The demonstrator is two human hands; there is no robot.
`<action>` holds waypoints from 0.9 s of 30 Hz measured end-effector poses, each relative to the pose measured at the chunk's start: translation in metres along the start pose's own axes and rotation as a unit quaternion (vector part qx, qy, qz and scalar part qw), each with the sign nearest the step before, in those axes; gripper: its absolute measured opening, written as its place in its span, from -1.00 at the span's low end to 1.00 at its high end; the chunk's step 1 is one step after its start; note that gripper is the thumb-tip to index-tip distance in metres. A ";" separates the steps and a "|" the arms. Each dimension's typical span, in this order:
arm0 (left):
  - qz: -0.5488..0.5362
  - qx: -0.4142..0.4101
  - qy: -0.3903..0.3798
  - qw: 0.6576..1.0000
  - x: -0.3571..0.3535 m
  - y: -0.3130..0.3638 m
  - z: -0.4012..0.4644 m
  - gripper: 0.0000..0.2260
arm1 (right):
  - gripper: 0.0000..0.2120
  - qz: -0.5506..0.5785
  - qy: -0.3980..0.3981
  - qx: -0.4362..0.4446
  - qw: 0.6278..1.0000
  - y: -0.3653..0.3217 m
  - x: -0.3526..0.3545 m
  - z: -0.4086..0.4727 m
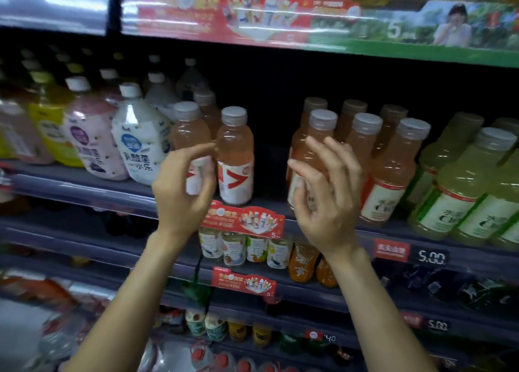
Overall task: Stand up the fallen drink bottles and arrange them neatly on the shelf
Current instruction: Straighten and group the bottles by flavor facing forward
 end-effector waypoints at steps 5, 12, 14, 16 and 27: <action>-0.185 0.144 0.058 0.970 0.026 -0.095 0.000 -0.60 | -0.67 0.098 -0.095 -0.115 0.984 -0.031 -0.072 -0.005; -0.313 0.303 -0.033 0.899 -0.019 -0.163 0.002 -0.14 | -0.12 0.268 -0.202 -0.387 0.859 -0.030 -0.145 -0.039; -0.348 0.326 -0.036 0.878 -0.023 -0.178 0.004 -0.18 | -0.06 0.281 -0.221 -0.397 0.845 -0.032 -0.155 -0.044; -0.402 0.361 -0.026 0.841 -0.029 -0.191 0.003 -0.21 | -0.07 0.290 -0.229 -0.407 0.835 -0.034 -0.162 -0.049; -0.416 0.409 -0.066 0.809 -0.049 -0.202 -0.004 0.04 | -0.14 0.259 -0.214 -0.413 0.846 -0.030 -0.161 -0.052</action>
Point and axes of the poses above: each hand's wrist, its own z-axis towards the middle knuckle, its own x-axis out of the back of the hand, y = z × x, the point moved 9 cm from there along z, towards the middle knuckle, and after that the axes turned 14 degrees about -z, right-handed, at the moved point
